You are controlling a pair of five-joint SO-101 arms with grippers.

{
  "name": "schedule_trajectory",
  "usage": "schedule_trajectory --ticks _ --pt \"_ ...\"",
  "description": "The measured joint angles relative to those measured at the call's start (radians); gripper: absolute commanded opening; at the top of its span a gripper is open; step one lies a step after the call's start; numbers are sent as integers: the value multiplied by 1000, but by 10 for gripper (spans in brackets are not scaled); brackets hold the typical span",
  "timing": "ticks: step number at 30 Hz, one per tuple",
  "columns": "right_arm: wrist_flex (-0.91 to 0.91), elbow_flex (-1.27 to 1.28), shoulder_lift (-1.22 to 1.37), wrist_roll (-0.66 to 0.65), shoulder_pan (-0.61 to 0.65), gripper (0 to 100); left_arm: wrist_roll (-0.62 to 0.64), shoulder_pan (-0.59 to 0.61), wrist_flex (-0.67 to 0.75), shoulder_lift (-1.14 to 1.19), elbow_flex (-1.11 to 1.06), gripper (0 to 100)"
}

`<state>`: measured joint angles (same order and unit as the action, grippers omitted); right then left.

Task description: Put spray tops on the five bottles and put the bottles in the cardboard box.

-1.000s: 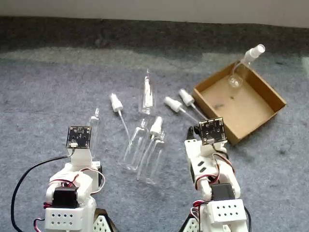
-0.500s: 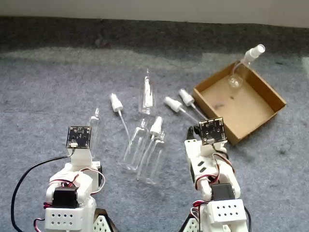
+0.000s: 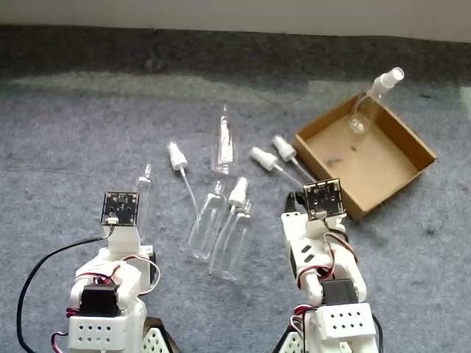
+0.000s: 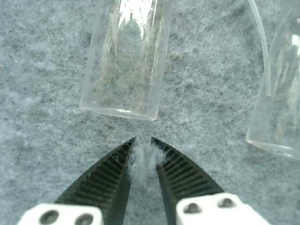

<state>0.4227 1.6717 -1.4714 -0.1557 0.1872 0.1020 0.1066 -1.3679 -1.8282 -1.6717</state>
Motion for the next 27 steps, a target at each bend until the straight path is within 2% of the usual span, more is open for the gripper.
schedule_trajectory --ticks 16,27 --pt "3 0 0 0 -2 13 0 0 0 0 0 5" --pt "279 -64 0 -2 -17 14 0 0 0 0 0 5"
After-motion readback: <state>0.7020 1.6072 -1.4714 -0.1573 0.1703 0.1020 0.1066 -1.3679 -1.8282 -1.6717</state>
